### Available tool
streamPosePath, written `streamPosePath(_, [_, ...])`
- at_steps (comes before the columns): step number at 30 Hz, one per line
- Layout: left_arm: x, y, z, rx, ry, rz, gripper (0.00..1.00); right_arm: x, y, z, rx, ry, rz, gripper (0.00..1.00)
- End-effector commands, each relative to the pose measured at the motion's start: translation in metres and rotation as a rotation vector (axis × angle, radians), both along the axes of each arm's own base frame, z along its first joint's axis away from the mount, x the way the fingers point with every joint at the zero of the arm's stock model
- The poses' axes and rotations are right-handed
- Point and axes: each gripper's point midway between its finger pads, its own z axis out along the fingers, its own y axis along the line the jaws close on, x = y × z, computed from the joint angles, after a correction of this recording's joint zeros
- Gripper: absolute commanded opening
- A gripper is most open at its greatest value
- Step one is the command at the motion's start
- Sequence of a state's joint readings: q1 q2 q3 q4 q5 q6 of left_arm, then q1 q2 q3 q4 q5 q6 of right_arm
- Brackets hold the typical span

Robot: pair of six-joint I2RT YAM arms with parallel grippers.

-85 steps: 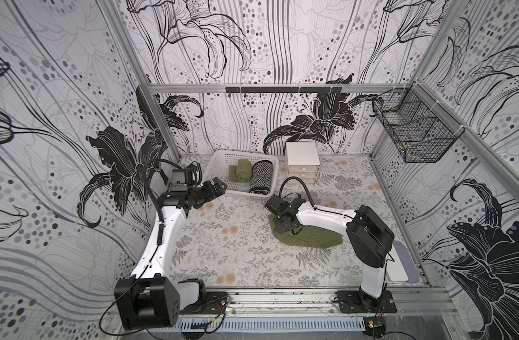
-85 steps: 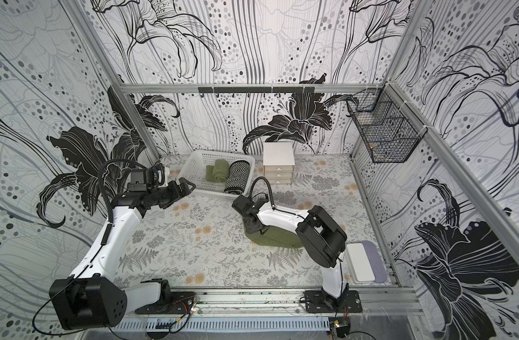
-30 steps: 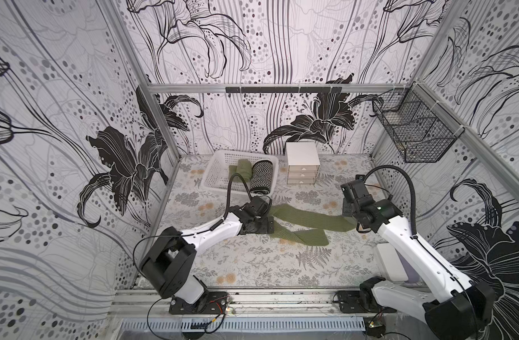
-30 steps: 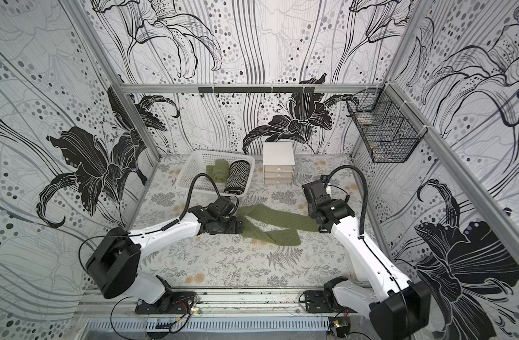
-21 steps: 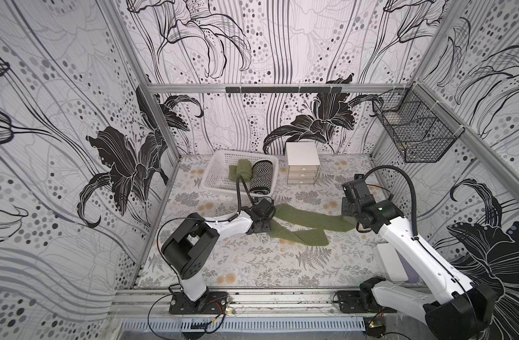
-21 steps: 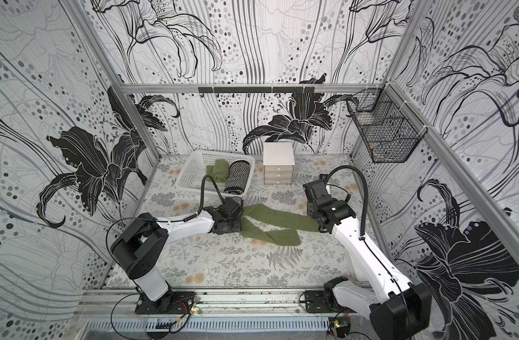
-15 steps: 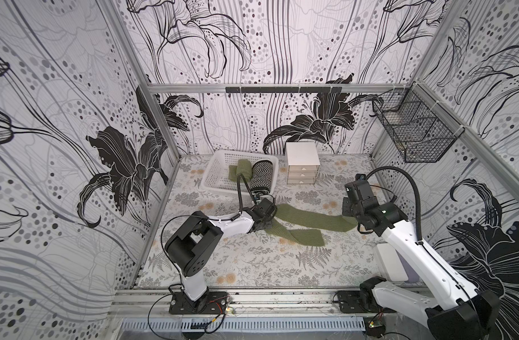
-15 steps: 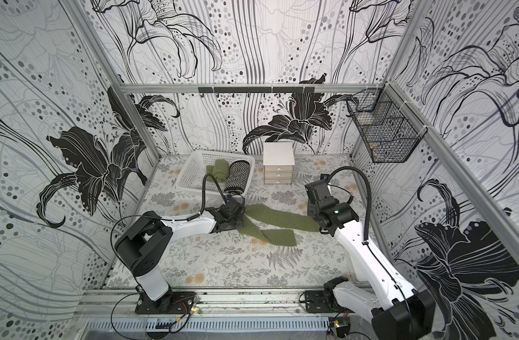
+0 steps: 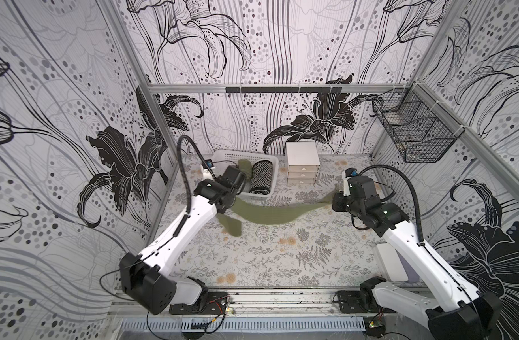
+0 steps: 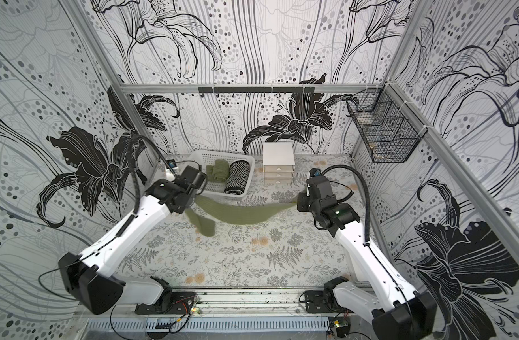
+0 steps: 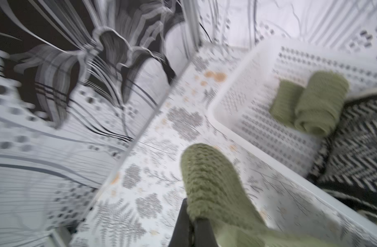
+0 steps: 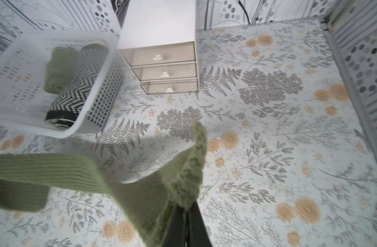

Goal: Roll up the scarf and place it into the basket
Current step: Flatten out the scarf at the center of the board.

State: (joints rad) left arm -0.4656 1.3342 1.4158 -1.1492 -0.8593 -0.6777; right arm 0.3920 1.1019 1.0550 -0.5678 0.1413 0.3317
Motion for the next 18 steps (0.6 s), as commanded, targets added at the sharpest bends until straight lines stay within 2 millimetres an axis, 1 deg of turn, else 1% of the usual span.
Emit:
streamPosePath(1, [-0.024,0.009,0.025,0.149,0.059,-0.071,0.01,0.018,-0.002,0.026,0.004,-0.079,-0.025,0.0])
streamPosePath(2, [-0.026,0.003,0.02,0.114,0.057,-0.093,0.01,0.02,-0.009,0.026,-0.021,-0.075,-0.044,0.0])
streamPosePath(4, [-0.03,-0.008,-0.003,0.04,0.091,-0.132,0.03,0.025,-0.031,0.02,-0.071,-0.05,-0.11,0.0])
streamPosePath(5, [-0.032,-0.015,-0.017,0.002,0.118,-0.152,0.06,0.027,-0.041,0.018,-0.091,-0.042,-0.14,0.0])
streamPosePath(6, [-0.035,-0.023,-0.035,-0.04,0.163,-0.178,0.13,0.029,-0.054,0.014,-0.113,-0.026,-0.181,0.0])
streamPosePath(7, [-0.039,-0.031,-0.051,-0.077,0.201,-0.193,0.28,0.029,-0.067,0.011,-0.128,-0.008,-0.224,0.0])
streamPosePath(8, [-0.043,-0.038,-0.063,-0.109,0.225,-0.201,0.48,0.029,-0.078,0.009,-0.142,0.002,-0.256,0.0])
streamPosePath(9, [-0.048,-0.045,-0.075,-0.155,0.259,-0.216,0.77,0.029,-0.089,0.008,-0.161,0.013,-0.287,0.0])
streamPosePath(10, [-0.051,-0.048,-0.083,-0.186,0.276,-0.222,0.97,0.028,-0.098,0.007,-0.178,0.027,-0.312,0.0])
streamPosePath(11, [-0.054,-0.05,-0.087,-0.208,0.279,-0.225,0.99,0.028,-0.105,0.006,-0.195,0.036,-0.333,0.0])
streamPosePath(13, [-0.055,-0.055,-0.09,-0.245,0.273,-0.26,0.99,0.026,-0.119,0.006,-0.238,0.046,-0.379,0.0])
streamPosePath(15, [-0.052,-0.052,-0.087,-0.258,0.253,-0.263,0.99,0.023,-0.132,0.011,-0.286,0.035,-0.433,0.0])
streamPosePath(16, [-0.05,-0.049,-0.088,-0.27,0.256,-0.262,0.99,0.022,-0.136,0.014,-0.297,0.025,-0.448,0.0])
streamPosePath(18, [-0.045,-0.044,-0.094,-0.287,0.261,-0.248,0.99,0.019,-0.141,0.02,-0.313,0.006,-0.47,0.0])
